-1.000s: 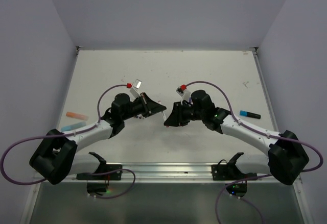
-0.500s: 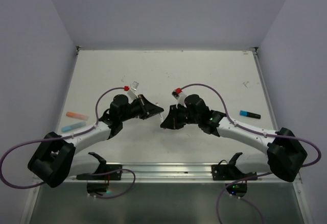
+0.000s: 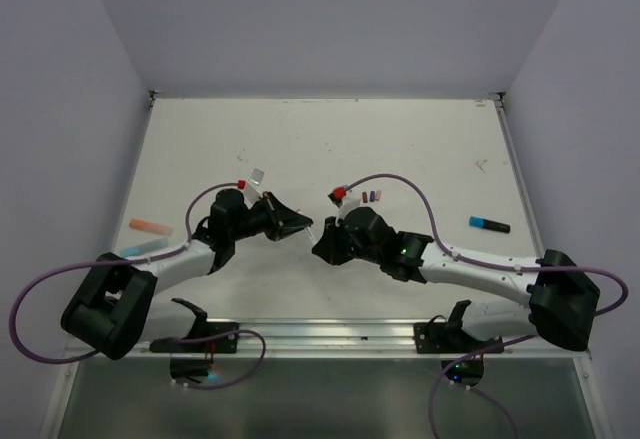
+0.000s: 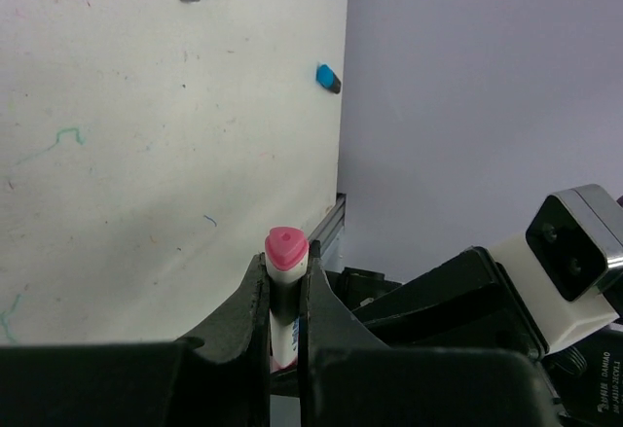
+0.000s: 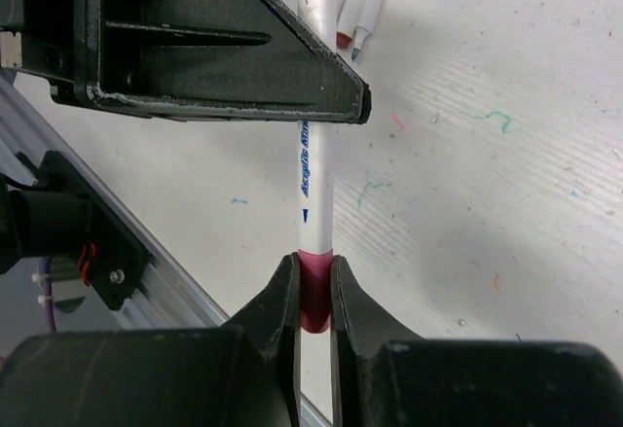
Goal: Open the pen caps
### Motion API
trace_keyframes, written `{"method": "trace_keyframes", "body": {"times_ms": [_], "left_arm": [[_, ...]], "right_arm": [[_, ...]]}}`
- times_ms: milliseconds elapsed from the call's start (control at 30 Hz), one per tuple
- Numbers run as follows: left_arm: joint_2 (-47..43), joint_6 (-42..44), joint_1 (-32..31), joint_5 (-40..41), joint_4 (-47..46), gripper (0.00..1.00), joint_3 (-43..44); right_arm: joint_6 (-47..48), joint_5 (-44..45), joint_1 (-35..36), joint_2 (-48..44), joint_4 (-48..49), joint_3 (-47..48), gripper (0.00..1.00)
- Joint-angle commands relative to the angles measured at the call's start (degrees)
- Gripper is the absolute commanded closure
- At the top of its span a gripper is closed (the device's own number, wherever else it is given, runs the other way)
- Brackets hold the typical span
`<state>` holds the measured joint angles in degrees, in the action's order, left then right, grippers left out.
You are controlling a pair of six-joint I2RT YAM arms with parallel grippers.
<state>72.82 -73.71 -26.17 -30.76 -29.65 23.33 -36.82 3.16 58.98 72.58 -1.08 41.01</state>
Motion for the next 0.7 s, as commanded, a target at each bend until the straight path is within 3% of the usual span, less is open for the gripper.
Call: {"method": "trace_keyframes", "body": {"times_ms": [0, 233, 367, 533, 600, 667], "left_arm": [[0.74, -4.51, 4.81, 2.82, -12.09, 1.00, -0.22], [7.24, -9.43, 6.66, -6.76, -35.18, 1.00, -1.44], [7.60, -10.13, 6.92, -7.03, -38.89, 1.00, -1.36], [10.85, -17.60, 8.15, -7.99, -52.93, 1.00, -2.85], [12.60, -20.05, 8.77, -8.52, -56.55, 1.00, -3.47], [12.79, -19.89, 9.12, -8.96, -56.93, 1.00, -3.56]], "right_arm": [[3.94, 4.32, 1.14, 0.72, -15.97, -1.73, 1.00], [3.08, -19.30, 0.96, 3.00, -2.37, -3.40, 1.00], [-1.67, -33.53, 0.70, 8.01, 7.56, -5.24, 1.00], [-11.76, -41.65, -0.09, 9.60, 28.37, -11.91, 1.00], [-13.62, -42.36, -0.18, 9.69, 31.57, -12.80, 1.00], [-11.71, -40.26, -0.18, 8.64, 26.60, -11.49, 1.00]]}}
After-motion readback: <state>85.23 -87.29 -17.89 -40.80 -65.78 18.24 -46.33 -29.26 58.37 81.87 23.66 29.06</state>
